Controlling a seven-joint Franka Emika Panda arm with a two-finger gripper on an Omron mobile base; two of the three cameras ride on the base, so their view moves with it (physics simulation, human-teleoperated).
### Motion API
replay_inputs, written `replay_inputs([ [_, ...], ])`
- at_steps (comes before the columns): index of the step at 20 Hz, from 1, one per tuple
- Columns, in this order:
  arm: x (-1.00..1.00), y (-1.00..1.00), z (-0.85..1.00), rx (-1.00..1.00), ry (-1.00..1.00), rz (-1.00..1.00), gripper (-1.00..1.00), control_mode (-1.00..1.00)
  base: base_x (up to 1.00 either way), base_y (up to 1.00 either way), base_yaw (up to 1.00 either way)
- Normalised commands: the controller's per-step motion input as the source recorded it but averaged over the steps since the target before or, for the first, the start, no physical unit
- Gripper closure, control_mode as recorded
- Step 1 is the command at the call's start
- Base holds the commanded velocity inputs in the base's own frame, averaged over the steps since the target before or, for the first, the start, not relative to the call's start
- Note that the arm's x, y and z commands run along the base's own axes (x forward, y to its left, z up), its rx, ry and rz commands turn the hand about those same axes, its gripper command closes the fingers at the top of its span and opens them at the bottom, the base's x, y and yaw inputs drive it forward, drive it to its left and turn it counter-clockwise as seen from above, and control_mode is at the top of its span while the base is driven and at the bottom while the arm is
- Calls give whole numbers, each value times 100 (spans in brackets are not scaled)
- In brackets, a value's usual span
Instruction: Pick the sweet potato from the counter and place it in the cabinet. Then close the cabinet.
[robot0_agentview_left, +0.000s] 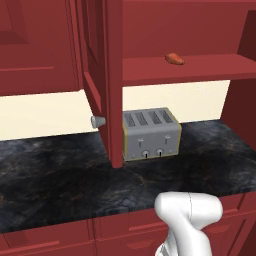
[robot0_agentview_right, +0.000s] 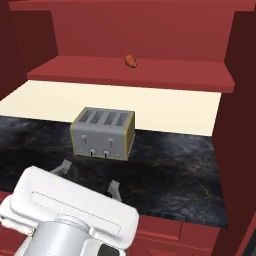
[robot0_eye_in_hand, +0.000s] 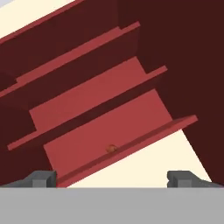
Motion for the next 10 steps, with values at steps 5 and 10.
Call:
replay_inputs([
  [5, -7, -9, -96, 0, -44, 3, -100, -100, 0, 0, 0],
  [10, 5, -4, -59, -4, -39, 0, -100, -100, 0, 0, 0],
])
